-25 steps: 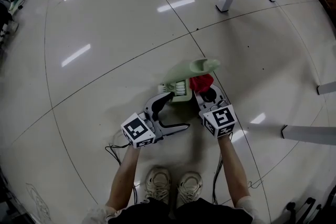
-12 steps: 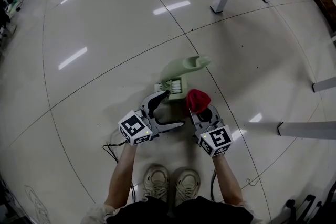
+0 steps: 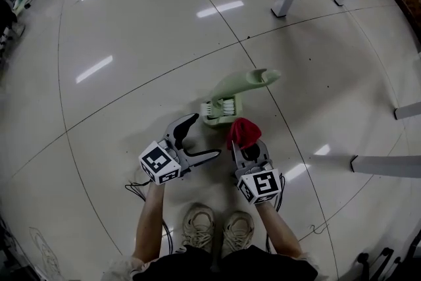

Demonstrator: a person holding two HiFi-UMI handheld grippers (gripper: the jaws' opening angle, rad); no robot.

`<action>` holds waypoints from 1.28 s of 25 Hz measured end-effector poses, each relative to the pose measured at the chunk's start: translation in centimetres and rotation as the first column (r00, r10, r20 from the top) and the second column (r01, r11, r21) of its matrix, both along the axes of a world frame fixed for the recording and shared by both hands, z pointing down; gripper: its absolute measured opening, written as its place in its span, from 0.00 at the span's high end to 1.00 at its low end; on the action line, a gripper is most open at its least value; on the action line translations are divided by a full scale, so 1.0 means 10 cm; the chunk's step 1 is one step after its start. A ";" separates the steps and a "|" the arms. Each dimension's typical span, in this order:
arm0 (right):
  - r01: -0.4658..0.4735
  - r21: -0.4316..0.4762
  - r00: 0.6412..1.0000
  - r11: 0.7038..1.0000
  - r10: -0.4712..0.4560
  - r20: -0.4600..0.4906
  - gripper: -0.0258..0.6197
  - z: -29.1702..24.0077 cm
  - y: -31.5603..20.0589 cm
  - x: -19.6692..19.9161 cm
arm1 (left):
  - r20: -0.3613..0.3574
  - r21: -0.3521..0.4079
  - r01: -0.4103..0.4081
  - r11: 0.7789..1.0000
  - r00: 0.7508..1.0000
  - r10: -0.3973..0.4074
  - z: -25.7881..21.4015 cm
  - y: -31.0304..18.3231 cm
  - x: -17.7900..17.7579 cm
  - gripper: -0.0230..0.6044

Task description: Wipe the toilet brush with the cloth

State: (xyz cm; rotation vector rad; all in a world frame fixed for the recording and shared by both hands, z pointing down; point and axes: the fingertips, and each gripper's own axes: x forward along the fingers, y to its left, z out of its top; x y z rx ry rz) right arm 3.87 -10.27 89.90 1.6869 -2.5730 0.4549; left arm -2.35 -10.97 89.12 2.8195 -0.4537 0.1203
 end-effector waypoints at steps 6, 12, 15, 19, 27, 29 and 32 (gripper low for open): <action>0.055 0.007 0.998 0.998 -0.054 -0.027 0.91 0.01 -0.07 -0.28 | -0.002 0.005 0.051 0.999 0.999 -0.051 -0.05 -0.05 -0.31 0.20; 0.104 0.009 0.994 0.995 -0.103 -0.031 0.91 0.02 -0.08 -0.53 | -0.015 0.000 0.117 0.993 0.993 -0.117 -0.08 -0.12 -0.59 0.20; 0.144 0.011 0.988 0.990 -0.143 -0.055 0.91 0.03 -0.14 -0.74 | -0.019 -0.006 0.148 0.989 0.989 -0.148 -0.08 -0.15 -0.73 0.20; 0.193 0.019 0.975 0.981 -0.190 -0.114 0.91 0.08 -0.28 -1.00 | -0.018 -0.011 0.173 0.985 0.985 -0.174 -0.07 -0.16 -0.86 0.20; 0.180 0.075 0.983 0.981 -0.177 -0.040 0.91 -0.22 -0.25 -0.97 | -0.062 -0.008 0.198 0.980 0.978 -0.198 -0.19 -0.22 -0.96 0.20; 0.150 0.105 0.988 0.983 -0.152 0.005 0.91 -0.41 -0.16 -0.83 | -0.086 0.007 0.186 0.982 0.979 -0.185 -0.31 -0.21 -0.90 0.20; 0.111 0.152 0.990 0.982 -0.123 0.065 0.91 -0.74 -0.03 -0.56 | -0.136 0.078 0.102 0.992 0.987 -0.091 -0.69 -0.20 -0.64 0.20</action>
